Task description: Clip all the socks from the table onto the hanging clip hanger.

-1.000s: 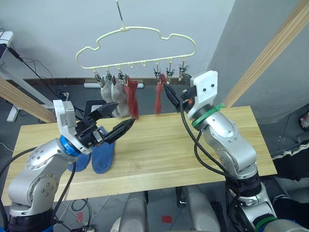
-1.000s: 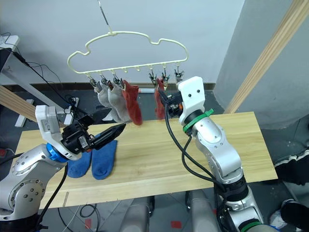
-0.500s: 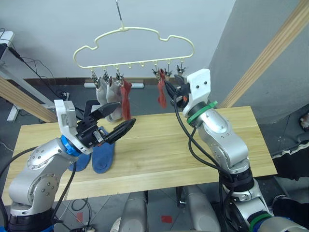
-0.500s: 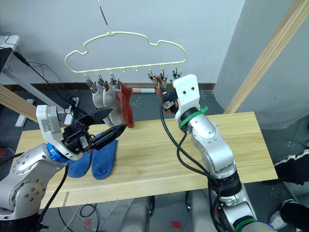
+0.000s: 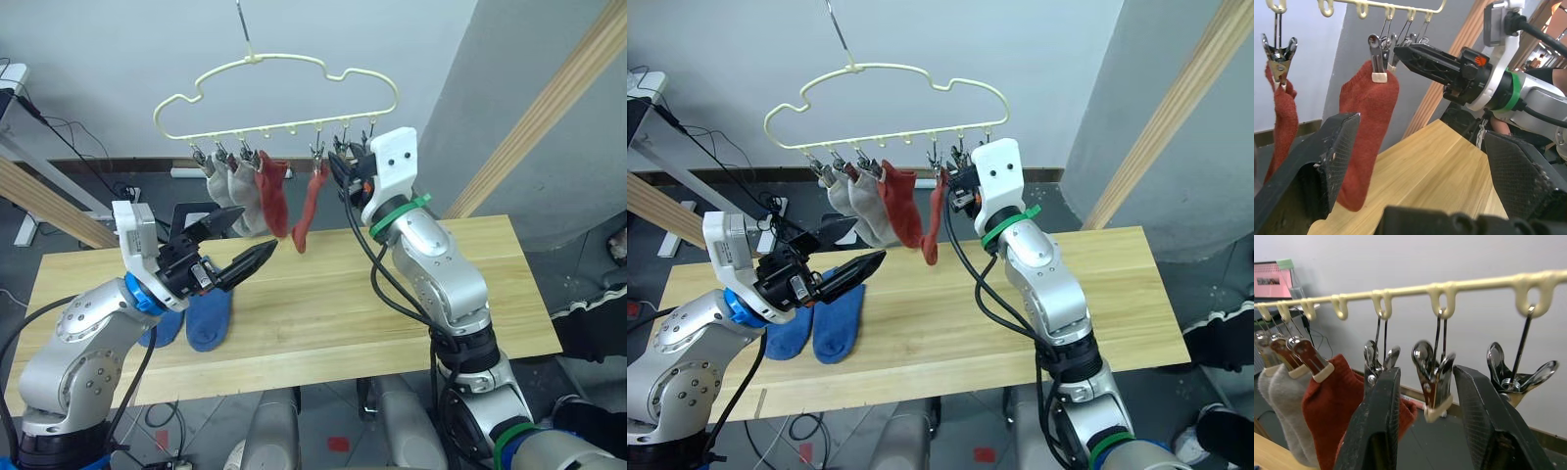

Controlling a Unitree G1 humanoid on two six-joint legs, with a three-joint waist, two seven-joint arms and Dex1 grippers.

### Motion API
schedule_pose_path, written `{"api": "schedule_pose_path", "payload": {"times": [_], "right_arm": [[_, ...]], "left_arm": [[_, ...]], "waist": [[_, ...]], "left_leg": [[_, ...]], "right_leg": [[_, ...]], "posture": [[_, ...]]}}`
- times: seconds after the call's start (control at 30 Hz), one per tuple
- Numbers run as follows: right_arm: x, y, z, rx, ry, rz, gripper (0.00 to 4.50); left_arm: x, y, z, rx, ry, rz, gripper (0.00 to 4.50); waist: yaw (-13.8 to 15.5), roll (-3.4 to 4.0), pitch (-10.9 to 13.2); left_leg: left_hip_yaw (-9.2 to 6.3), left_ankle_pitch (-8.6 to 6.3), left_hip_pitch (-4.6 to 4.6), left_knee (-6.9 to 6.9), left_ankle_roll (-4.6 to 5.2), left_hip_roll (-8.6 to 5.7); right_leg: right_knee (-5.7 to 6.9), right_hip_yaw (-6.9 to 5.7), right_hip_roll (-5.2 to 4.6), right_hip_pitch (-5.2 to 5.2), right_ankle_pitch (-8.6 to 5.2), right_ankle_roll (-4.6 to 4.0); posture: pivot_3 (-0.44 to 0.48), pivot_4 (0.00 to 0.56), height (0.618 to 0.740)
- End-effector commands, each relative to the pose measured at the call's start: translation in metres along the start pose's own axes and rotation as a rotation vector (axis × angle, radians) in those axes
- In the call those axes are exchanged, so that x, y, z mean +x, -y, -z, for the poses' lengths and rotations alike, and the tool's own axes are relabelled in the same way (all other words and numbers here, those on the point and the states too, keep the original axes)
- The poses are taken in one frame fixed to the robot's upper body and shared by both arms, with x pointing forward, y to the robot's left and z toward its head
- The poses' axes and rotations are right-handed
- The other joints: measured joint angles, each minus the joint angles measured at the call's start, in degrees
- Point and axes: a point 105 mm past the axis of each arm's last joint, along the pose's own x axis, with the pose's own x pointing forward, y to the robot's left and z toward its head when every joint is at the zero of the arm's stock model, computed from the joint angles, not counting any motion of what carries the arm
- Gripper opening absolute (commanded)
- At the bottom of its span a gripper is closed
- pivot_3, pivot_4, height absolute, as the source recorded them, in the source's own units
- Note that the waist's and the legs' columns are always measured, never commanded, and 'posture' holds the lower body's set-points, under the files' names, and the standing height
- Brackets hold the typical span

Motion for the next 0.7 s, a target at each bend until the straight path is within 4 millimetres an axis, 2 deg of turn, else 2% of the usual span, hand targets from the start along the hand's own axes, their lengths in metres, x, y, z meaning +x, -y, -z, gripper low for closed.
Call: {"api": "schedule_pose_path", "payload": {"times": [0.03, 0.7], "right_arm": [[0.002, -0.001, -0.021, -0.002, 0.086, -0.001, 1.77], [0.011, -0.016, -0.029, 0.049, 0.107, -0.052, 1.77]], "left_arm": [[0.000, 0.006, -0.004, 0.025, 0.018, 0.021, 4.50], [0.000, 0.006, 0.000, 0.033, 0.019, 0.022, 4.50]], "waist": [[0.01, 0.00, 0.00], [0.01, 0.00, 0.00]], "left_leg": [[0.00, 0.00, 0.00, 0.00, 0.00, 0.00], [0.00, 0.00, 0.00, 0.00, 0.00, 0.00]], "right_leg": [[0.00, 0.00, 0.00, 0.00, 0.00, 0.00], [0.02, -0.01, 0.00, 0.00, 0.01, -0.01]], "posture": [[0.080, 0.368, 0.740], [0.084, 0.355, 0.740]]}}
